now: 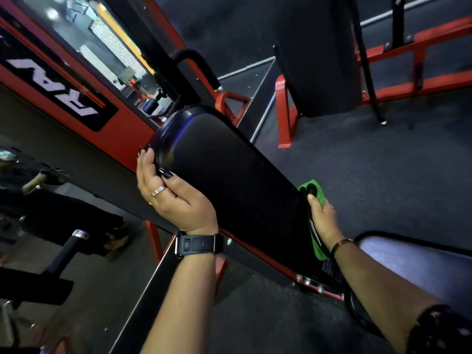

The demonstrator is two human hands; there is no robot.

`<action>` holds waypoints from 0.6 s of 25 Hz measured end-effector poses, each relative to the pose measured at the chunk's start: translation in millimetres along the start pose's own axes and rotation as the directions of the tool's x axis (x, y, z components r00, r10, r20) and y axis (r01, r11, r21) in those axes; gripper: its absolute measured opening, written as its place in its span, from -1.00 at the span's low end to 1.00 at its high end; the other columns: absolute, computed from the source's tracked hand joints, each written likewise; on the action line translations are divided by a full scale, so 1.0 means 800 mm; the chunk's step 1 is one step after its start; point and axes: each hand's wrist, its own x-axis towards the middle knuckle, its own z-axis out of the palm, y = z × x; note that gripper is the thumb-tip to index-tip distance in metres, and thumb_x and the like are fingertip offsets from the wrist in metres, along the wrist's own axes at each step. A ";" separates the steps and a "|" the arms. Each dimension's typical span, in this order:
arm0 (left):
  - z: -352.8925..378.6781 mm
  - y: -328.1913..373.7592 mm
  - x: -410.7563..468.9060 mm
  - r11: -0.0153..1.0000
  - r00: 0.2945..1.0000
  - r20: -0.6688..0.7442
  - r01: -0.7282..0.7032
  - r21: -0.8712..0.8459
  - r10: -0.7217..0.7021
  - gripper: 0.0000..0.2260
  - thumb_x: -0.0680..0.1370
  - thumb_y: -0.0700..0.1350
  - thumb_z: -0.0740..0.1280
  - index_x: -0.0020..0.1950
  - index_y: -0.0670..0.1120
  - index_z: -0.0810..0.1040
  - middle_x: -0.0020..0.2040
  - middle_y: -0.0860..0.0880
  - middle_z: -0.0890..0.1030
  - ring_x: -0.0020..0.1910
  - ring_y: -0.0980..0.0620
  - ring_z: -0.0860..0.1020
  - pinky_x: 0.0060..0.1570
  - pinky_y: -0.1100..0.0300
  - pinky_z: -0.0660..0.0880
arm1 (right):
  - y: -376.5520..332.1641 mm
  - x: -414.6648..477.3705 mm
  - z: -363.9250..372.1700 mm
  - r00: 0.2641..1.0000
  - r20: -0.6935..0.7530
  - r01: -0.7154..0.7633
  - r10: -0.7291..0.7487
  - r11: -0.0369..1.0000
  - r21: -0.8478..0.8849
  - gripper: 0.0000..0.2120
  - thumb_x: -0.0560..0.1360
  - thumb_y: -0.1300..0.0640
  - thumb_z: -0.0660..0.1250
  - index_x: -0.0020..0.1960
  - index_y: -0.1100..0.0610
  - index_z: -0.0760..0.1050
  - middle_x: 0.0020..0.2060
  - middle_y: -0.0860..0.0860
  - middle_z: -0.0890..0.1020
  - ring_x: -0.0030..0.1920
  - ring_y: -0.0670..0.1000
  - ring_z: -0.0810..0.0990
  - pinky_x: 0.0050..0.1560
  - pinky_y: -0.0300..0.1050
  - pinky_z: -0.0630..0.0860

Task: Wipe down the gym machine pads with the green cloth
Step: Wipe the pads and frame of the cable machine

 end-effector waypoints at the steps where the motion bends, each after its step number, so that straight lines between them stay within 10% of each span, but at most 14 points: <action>1: 0.000 0.001 0.000 1.000 1.000 -0.009 0.005 0.000 -0.005 -0.70 0.57 -0.31 0.09 0.27 -0.31 0.40 0.23 -0.31 0.47 0.29 -0.16 0.41 0.34 0.02 0.32 | 0.018 -0.001 -0.003 0.998 -0.019 -0.055 0.056 0.996 0.067 -0.49 0.49 -0.17 0.21 0.30 0.12 0.46 0.23 0.15 0.55 0.27 0.15 0.47 0.31 0.06 0.37; 6: 0.001 0.001 -0.001 0.999 1.000 -0.018 0.003 -0.033 -0.003 -0.70 0.54 -0.37 0.11 0.27 -0.32 0.41 0.23 -0.32 0.46 0.28 -0.15 0.41 0.34 0.08 0.32 | 0.058 -0.033 0.004 0.926 -0.094 -0.315 0.367 0.884 0.345 -0.58 0.56 -0.02 0.21 0.32 0.20 0.42 0.24 0.21 0.51 0.26 0.15 0.46 0.25 -0.07 0.34; 15: -0.005 0.003 0.002 0.996 0.994 0.067 0.084 -0.020 -0.083 -0.68 0.54 -0.26 0.11 0.24 -0.31 0.45 0.23 -0.27 0.48 0.29 -0.12 0.40 0.35 0.07 0.30 | -0.066 -0.138 0.059 0.790 -0.265 -0.497 0.553 0.830 0.253 -0.49 0.59 -0.09 0.08 0.39 0.22 0.34 0.36 0.29 0.35 0.36 0.24 0.32 0.40 0.02 0.15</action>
